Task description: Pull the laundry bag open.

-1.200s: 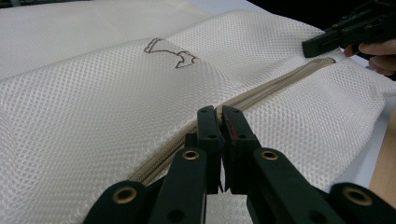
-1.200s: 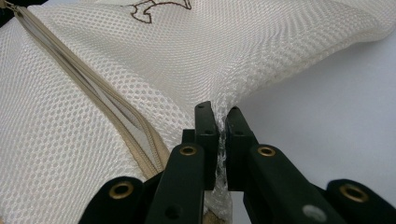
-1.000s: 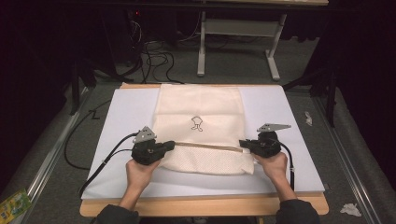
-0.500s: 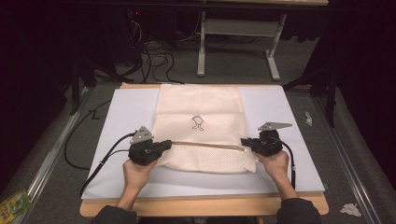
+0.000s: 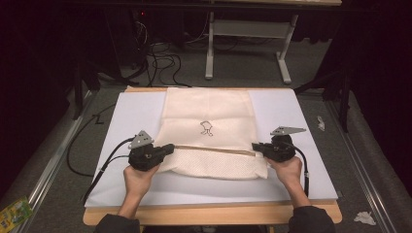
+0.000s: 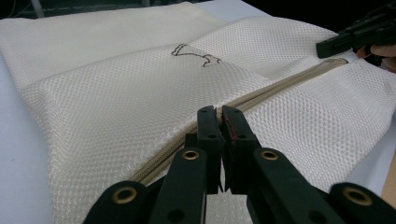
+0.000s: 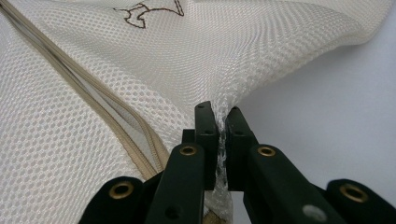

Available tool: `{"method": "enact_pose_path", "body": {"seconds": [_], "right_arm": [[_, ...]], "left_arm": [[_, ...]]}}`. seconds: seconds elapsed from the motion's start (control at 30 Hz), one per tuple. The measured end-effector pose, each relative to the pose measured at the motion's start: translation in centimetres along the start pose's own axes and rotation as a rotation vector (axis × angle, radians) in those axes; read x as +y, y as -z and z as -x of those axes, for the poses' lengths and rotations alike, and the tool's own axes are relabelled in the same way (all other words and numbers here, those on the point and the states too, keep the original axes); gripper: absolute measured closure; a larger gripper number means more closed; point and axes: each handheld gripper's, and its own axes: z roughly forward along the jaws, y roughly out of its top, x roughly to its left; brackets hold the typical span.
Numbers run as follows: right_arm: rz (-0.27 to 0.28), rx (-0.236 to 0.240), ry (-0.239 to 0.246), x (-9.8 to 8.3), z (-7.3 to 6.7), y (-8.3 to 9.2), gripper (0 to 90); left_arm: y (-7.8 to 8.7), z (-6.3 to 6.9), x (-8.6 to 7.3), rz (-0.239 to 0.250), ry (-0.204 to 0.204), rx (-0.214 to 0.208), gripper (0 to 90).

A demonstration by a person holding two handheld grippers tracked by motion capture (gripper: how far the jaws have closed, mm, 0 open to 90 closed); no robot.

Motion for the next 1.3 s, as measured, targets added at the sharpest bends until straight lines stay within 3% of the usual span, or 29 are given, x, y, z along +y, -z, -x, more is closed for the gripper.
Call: {"method": "enact_pose_path", "body": {"seconds": [0.2, 0.47, 0.77, 1.07, 1.3], "right_arm": [[-0.002, -0.006, -0.003, -0.1, 0.2, 0.1, 88.2], [0.01, -0.018, -0.023, -0.4, 1.0, 0.5, 88.2], [0.021, -0.017, -0.026, -0.6, 1.3, 0.4, 88.2], [0.049, -0.007, -0.068, -1.1, 2.1, 0.0, 88.2], [0.037, -0.024, -0.048, -0.7, 1.7, 0.1, 88.2]], "left_arm": [[0.8, -0.5, 0.0, 0.03, 0.007, 0.025, 87.4], [1.2, -1.7, -0.7, 0.024, 0.041, 0.044, 87.4], [1.5, -2.2, -0.5, 0.035, 0.046, 0.062, 87.4], [2.2, -2.9, -0.8, 0.032, 0.061, 0.089, 87.5], [2.5, -3.2, -0.8, 0.043, 0.069, 0.09, 87.5]]}}
